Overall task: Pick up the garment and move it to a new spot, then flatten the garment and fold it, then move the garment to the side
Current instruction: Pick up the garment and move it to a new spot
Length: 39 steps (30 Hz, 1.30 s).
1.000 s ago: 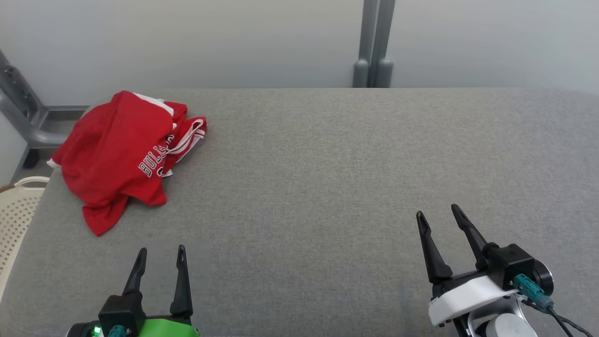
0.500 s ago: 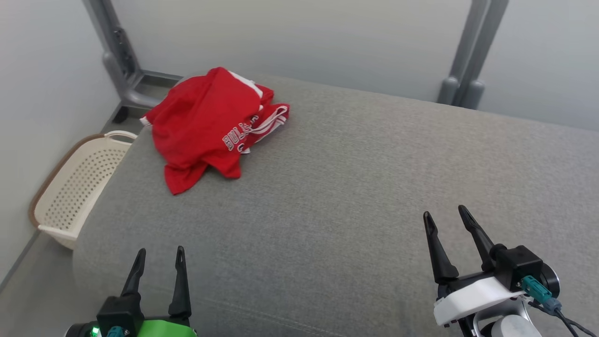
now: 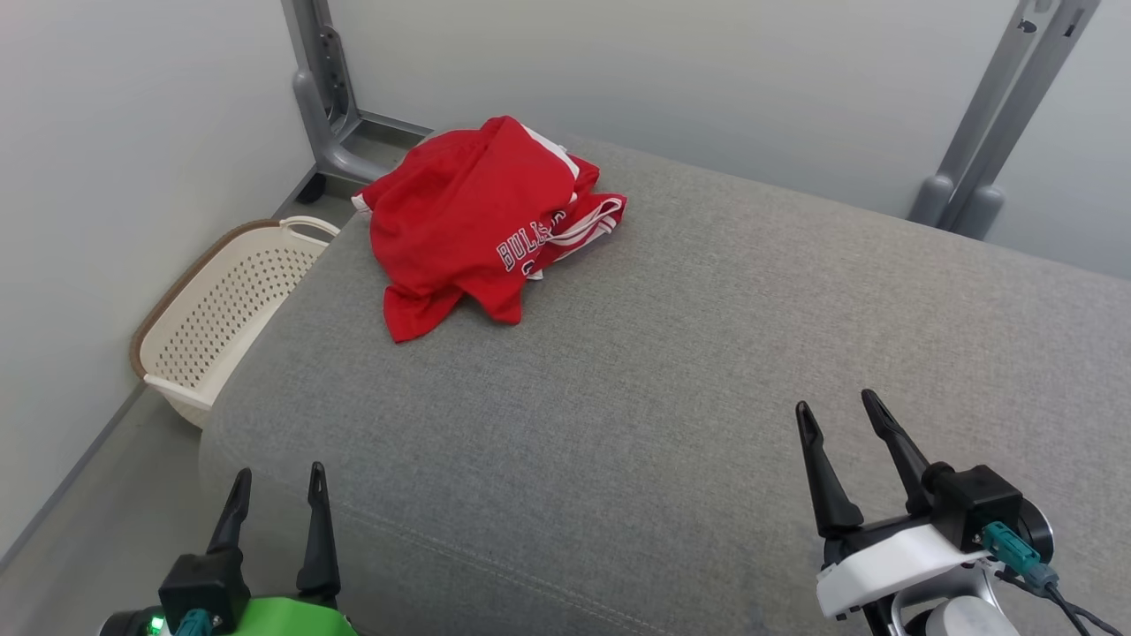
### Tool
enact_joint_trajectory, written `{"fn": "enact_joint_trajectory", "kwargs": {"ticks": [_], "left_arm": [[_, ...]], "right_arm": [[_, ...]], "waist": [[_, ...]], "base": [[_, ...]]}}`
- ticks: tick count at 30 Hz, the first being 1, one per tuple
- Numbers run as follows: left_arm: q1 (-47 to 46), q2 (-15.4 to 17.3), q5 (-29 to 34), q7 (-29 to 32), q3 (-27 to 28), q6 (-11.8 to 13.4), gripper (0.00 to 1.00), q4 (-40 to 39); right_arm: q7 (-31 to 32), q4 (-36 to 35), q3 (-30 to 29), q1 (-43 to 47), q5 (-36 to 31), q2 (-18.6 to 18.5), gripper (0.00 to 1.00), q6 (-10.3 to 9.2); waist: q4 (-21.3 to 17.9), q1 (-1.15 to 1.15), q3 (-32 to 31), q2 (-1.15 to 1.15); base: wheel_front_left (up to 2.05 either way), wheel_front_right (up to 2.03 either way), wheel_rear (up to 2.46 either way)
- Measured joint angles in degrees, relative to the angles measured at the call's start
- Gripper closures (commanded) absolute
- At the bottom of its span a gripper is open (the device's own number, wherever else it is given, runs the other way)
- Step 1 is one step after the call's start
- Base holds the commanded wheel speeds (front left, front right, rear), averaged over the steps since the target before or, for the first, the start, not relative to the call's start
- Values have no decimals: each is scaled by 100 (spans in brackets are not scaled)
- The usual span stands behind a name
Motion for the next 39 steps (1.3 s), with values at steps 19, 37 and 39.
{"fn": "enact_joint_trajectory", "kwargs": {"ticks": [19, 37, 39], "left_arm": [[-2682, 1057, -645, 2254, -201, -488, 0, 138], [-4907, 1624, -1934, 3080, -260, -533, 0, 1813], [-4986, 1658, -2065, 3118, -399, -534, 0, 1896]], "right_arm": [[0, -287, -413, -328, -399, 2, 0, 0], [-1, -1038, -515, -1174, -969, -1, 0, 0], [0, -1062, -511, -1196, -979, -2, 0, 0]], "waist": [[-645, 0, 684, 0], [-1263, 1, 2400, 0], [-1342, 1, 2570, 0]], "base": [[0, 0, 0], [0, 0, 0], [0, 0, 0]]}}
